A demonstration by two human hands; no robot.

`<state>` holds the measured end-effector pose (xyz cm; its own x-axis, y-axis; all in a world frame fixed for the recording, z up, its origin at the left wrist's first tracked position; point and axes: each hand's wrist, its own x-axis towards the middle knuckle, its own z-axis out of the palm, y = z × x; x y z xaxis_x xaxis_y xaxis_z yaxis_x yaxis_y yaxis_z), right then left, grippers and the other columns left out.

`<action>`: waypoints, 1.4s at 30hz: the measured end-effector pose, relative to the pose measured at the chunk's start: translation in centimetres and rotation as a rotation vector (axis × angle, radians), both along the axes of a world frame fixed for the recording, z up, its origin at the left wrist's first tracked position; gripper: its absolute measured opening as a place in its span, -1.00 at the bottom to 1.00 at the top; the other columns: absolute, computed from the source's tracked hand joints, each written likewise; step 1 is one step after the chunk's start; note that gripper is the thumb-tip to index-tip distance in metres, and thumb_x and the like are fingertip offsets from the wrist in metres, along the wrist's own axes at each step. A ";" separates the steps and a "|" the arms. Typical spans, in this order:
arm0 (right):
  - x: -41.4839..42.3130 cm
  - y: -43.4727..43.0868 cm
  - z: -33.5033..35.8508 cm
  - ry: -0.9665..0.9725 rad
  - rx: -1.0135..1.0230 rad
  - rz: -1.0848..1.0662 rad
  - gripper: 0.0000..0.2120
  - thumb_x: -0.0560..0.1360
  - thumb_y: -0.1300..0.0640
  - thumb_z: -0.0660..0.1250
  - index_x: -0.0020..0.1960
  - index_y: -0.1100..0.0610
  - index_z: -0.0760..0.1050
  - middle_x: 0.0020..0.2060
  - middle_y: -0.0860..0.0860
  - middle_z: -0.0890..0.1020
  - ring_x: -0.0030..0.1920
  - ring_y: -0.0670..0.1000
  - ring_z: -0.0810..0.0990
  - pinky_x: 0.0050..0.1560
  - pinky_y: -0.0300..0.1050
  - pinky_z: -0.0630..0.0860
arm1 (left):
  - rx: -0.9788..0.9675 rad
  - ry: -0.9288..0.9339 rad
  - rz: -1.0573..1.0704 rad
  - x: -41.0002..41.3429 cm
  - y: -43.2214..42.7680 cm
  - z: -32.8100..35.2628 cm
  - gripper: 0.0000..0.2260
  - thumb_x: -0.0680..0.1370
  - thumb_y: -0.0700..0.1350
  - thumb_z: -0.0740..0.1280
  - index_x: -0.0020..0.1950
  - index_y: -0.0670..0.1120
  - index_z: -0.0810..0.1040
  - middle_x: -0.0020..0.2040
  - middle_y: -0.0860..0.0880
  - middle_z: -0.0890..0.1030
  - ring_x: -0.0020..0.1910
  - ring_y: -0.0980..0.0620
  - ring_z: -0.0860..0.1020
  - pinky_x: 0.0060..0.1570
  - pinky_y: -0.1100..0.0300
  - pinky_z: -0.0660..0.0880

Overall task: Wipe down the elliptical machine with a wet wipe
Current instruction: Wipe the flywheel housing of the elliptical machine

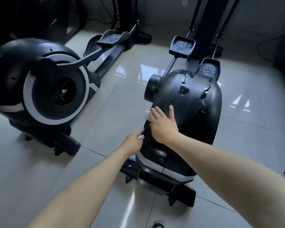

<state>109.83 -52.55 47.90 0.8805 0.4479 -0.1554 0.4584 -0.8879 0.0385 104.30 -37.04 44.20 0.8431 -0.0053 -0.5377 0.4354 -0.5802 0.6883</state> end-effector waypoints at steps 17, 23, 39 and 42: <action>-3.1 0.9 -0.6 0.053 -0.030 0.039 -0.38 0.65 0.10 -0.02 0.67 0.16 -0.09 0.66 0.03 -0.05 0.64 0.05 -0.24 0.39 0.38 -0.55 | 0.163 0.033 -0.088 0.4 -0.5 0.8 -0.47 0.66 -0.24 0.09 0.61 0.09 0.27 0.41 -0.08 0.53 0.33 -0.13 0.50 0.10 0.23 0.37; -3.1 0.1 -1.3 0.038 -0.072 0.156 -0.42 0.67 0.08 -0.07 0.67 0.13 -0.08 0.66 0.01 -0.08 0.64 0.01 -0.23 0.27 0.29 -0.69 | 0.161 0.096 -0.077 -0.7 0.2 0.3 -0.44 0.66 -0.23 0.08 0.63 0.14 0.22 0.43 -0.12 0.51 0.23 -0.13 0.58 0.03 0.20 0.48; -4.7 -1.8 -2.1 0.034 -0.010 0.216 -0.40 0.68 0.09 -0.03 0.67 0.08 -0.13 0.66 -0.01 -0.13 0.63 -0.03 -0.27 0.31 0.28 -0.70 | 0.134 0.069 -0.006 -1.9 0.0 -0.5 -0.42 0.63 -0.22 0.04 0.62 0.21 0.22 0.39 -0.12 0.54 -0.06 -0.07 0.61 -0.26 0.29 0.44; -2.2 -4.1 -1.1 0.009 0.144 -0.044 -0.43 0.71 0.01 -0.08 0.67 0.01 -0.17 0.65 -0.06 -0.18 0.62 -0.06 -0.30 0.44 0.29 -0.56 | 0.161 0.005 -0.034 -2.1 -0.5 0.2 -0.44 0.64 -0.25 0.05 0.61 0.11 0.27 0.44 -0.12 0.50 0.11 -0.08 0.60 -0.19 0.34 0.46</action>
<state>107.64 -56.68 46.80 0.8985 0.4275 -0.1000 0.4192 -0.9030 -0.0944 102.19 -37.50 44.35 0.8415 0.0525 -0.5378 0.4163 -0.6974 0.5834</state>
